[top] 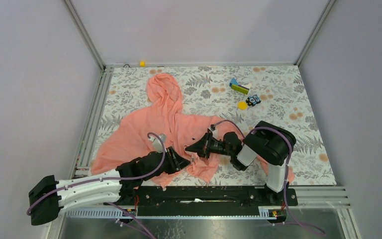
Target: Zip up the jacket
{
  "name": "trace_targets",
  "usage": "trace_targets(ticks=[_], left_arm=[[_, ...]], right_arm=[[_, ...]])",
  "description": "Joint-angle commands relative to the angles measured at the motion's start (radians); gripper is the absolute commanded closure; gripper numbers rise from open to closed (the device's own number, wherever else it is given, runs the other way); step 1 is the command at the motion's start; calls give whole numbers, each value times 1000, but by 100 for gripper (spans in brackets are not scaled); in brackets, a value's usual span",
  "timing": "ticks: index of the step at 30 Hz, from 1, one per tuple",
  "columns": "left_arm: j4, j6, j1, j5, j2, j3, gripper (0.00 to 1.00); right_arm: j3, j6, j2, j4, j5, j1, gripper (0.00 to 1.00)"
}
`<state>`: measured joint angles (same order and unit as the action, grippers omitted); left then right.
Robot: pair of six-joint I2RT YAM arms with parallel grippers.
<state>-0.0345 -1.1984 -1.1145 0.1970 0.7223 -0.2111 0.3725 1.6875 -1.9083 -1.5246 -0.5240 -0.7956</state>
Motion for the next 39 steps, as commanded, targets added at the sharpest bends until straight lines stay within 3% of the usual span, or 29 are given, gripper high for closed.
trace_targets(ticks=[1, 9, 17, 20, 26, 31, 33, 34, 39], left_arm=[[-49, -83, -4, 54, 7, -15, 65], [-82, -138, -1, 75, 88, -24, 64], [-207, -123, -1, 102, 128, 5, 79], [-282, -110, -1, 90, 111, 43, 71], [-300, -103, -1, 90, 72, 70, 68], [-326, -84, -1, 96, 80, 69, 79], [-360, -64, -1, 90, 94, 68, 88], [-368, -49, -1, 81, 104, 67, 98], [-354, 44, -2, 70, 110, 59, 100]], right_arm=[[16, -18, 43, -158, -21, 5, 100], [10, -18, 54, -157, -22, 4, 100], [-3, -20, 62, -159, -18, 4, 100], [-7, -21, 61, -158, -17, 4, 100], [-3, -23, 51, -159, -18, 3, 100], [4, -23, 52, -157, -16, 0, 100], [5, -26, 47, -157, -15, -2, 100], [7, -29, 43, -157, -15, -2, 100], [25, -34, 26, -158, -16, -5, 100]])
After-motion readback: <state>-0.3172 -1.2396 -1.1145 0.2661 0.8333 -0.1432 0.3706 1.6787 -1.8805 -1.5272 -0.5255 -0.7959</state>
